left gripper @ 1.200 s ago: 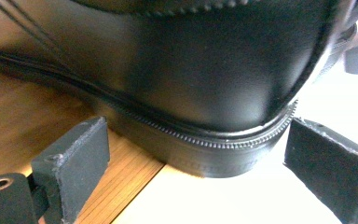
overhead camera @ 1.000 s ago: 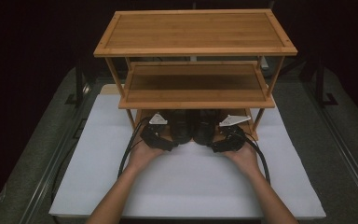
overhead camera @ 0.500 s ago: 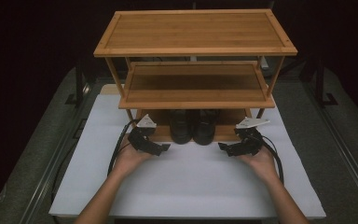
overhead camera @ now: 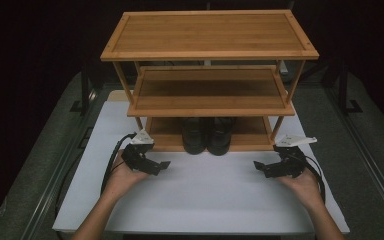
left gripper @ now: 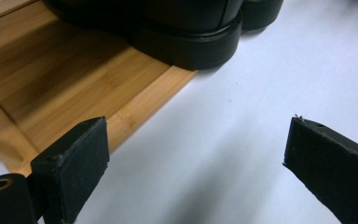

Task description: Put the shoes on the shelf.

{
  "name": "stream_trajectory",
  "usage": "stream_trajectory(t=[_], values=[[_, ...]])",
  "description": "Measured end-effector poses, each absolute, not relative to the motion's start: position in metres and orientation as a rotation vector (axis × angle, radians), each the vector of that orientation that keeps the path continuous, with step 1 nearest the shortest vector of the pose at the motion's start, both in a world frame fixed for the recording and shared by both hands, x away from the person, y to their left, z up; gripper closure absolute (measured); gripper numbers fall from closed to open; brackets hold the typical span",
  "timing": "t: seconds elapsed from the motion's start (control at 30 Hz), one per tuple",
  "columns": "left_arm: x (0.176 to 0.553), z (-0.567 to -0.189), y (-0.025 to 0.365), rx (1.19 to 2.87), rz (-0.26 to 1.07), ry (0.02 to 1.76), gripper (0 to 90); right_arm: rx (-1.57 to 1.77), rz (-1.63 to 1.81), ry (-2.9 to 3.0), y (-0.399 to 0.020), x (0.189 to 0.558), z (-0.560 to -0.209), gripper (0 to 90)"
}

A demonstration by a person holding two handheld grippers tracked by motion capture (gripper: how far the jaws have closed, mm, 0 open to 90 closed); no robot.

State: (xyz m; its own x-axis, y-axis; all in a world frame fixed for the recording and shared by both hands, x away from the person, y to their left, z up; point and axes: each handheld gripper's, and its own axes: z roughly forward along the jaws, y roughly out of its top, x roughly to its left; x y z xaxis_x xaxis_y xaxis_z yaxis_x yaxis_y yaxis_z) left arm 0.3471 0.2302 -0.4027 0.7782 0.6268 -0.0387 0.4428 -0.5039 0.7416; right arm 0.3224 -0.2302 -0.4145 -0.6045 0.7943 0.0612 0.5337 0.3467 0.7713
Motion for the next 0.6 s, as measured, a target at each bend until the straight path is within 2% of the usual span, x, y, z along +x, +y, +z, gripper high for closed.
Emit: stream_trajectory(t=[0.6], values=[[0.300,-0.412,0.282,2.229,0.387,0.866,6.2,1.208,1.082,2.275,-0.264,0.276,-0.429,2.9]])
